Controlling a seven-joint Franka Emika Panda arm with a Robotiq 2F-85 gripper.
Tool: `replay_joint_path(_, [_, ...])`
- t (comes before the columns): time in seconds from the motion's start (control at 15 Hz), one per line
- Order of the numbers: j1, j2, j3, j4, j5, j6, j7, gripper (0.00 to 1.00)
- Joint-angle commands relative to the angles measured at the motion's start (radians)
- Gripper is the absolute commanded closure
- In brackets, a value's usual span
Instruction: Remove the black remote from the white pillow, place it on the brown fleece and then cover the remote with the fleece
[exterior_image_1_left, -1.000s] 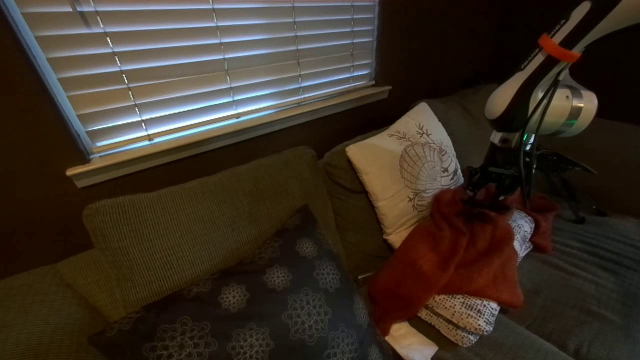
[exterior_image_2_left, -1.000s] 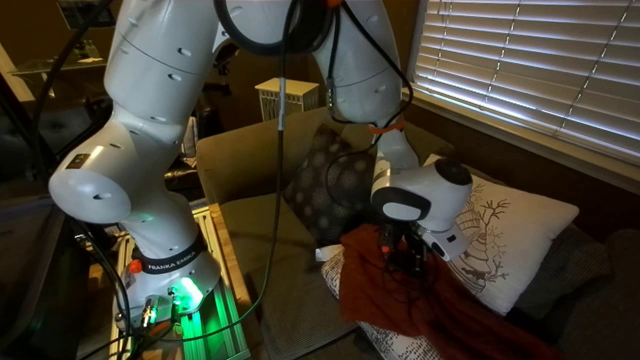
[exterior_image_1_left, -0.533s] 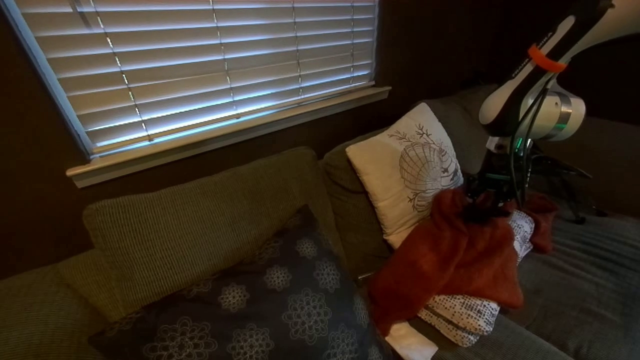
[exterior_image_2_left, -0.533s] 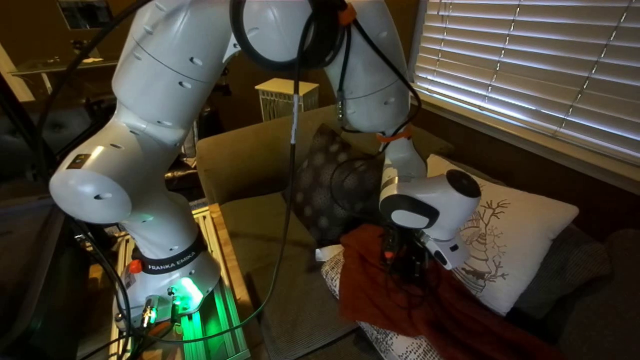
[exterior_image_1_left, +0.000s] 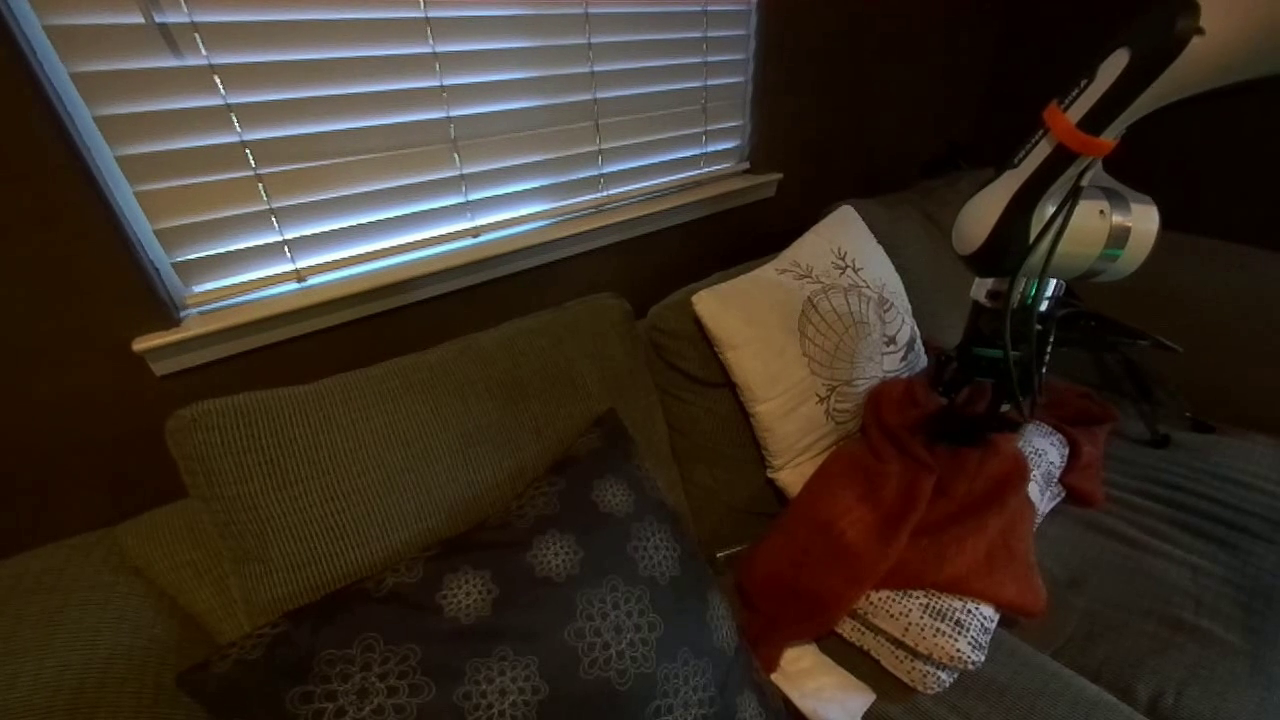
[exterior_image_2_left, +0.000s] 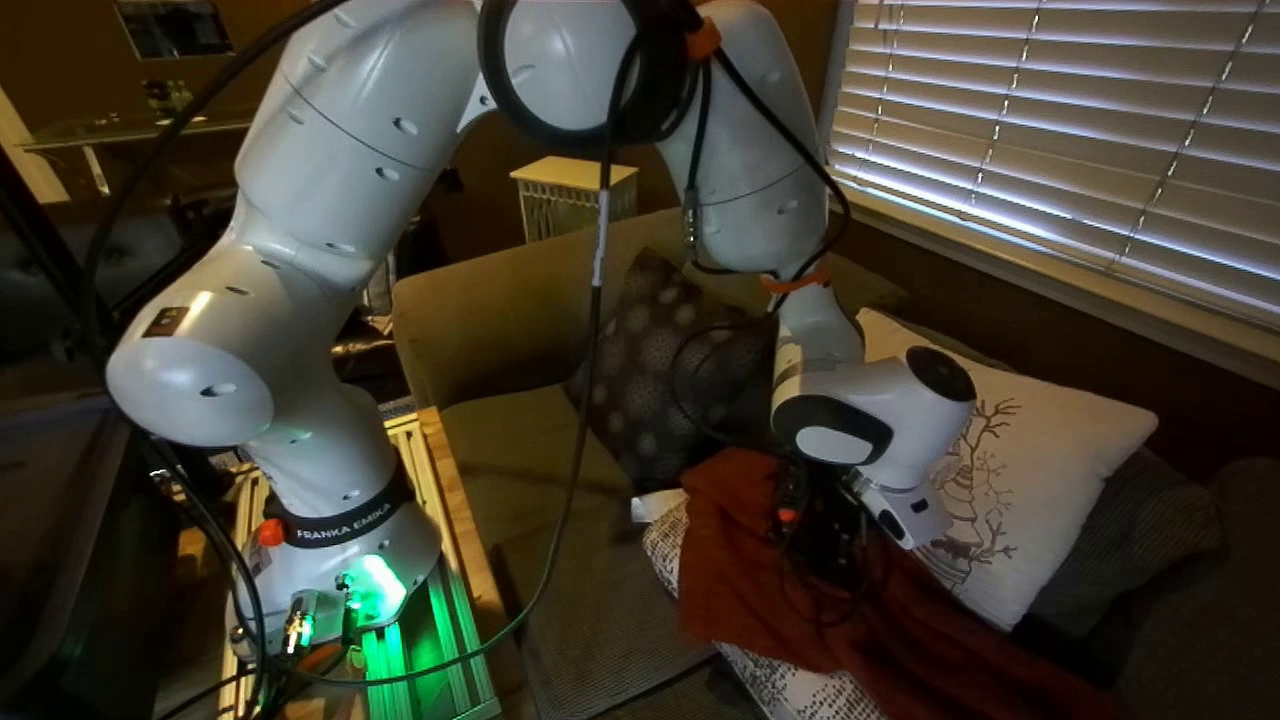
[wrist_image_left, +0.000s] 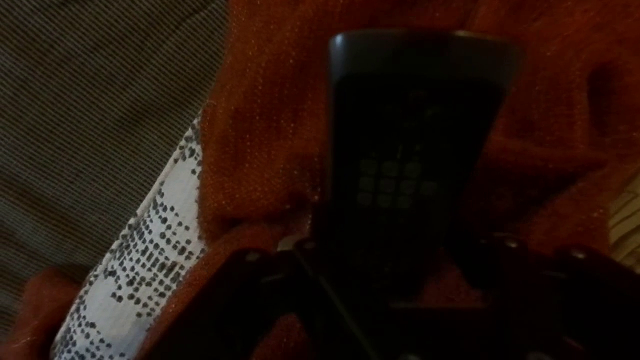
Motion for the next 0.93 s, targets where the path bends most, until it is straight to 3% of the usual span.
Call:
replay_joint_path(0.0, [0.055, 0.035, -0.045, 0.057, -0.024, -0.001, 0.069, 0.66])
replay_joint_path(0.53, [0.123, 0.083, -0.111, 0.115, -0.064, -0.032, 0.156, 0.66])
replay_joint_path(0.6, [0.126, 0.091, -0.115, 0.123, -0.068, -0.032, 0.165, 0.20])
replay_joint_path(0.8, [0.139, 0.094, -0.129, 0.127, -0.080, -0.026, 0.186, 0.02])
replay_joint_path(0.87, [0.142, 0.093, -0.132, 0.128, -0.083, -0.020, 0.190, 0.01])
